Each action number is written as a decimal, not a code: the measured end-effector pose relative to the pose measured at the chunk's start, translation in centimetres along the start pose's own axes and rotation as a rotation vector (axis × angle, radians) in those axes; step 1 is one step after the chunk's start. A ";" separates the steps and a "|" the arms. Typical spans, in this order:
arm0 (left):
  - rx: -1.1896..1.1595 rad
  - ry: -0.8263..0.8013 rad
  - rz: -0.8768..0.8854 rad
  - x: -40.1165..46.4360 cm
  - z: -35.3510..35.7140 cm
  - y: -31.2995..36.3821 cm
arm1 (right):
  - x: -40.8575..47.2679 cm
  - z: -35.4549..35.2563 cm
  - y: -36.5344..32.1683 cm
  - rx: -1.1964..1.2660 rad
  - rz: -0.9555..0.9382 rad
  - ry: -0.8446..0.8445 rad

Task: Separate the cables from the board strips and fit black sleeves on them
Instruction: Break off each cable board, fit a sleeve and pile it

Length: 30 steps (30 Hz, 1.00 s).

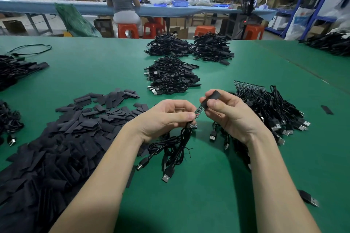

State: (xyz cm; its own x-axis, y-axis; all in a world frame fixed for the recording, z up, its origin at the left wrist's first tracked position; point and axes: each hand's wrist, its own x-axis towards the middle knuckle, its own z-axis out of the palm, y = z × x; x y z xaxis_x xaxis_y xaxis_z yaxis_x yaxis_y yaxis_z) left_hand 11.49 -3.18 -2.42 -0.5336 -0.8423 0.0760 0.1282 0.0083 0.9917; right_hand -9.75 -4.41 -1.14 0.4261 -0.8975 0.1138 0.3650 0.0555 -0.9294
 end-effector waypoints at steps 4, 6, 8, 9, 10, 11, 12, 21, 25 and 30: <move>0.000 0.019 0.009 0.0 -0.1 0.1 | 0.1 0.2 0.3 -0.018 -0.047 0.022; 0.014 0.028 0.012 0.0 -0.1 0.0 | 0.2 0.2 0.3 -0.015 -0.068 0.030; 0.015 0.032 0.012 0.0 -0.1 0.1 | 0.2 0.1 0.1 -0.001 -0.088 0.029; 0.010 0.032 0.013 0.1 -0.1 0.1 | 0.2 0.1 0.1 0.004 -0.093 0.030; 0.004 0.032 0.014 0.1 -0.1 0.1 | 0.2 0.1 0.0 -0.001 -0.094 0.037; -0.003 0.030 0.016 0.1 -0.1 0.1 | 0.2 0.1 0.1 -0.010 -0.092 0.045; -0.010 0.028 0.017 0.1 -0.1 0.1 | 0.2 0.2 0.2 -0.013 -0.087 0.059; -0.050 0.032 0.026 0.1 0.2 0.0 | 0.3 0.6 0.2 0.065 -0.093 0.138; -0.049 0.031 0.033 0.0 0.1 0.1 | 0.2 0.6 0.1 0.050 -0.095 0.132; -0.046 0.040 0.032 0.1 0.0 0.1 | 0.2 0.5 0.2 0.045 -0.101 0.115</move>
State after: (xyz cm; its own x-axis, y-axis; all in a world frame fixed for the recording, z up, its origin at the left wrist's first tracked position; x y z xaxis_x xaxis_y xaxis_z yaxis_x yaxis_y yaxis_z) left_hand 11.45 -3.25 -2.33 -0.4947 -0.8630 0.1020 0.1835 0.0110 0.9830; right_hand -9.13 -4.37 -1.11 0.2887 -0.9435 0.1626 0.4386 -0.0206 -0.8984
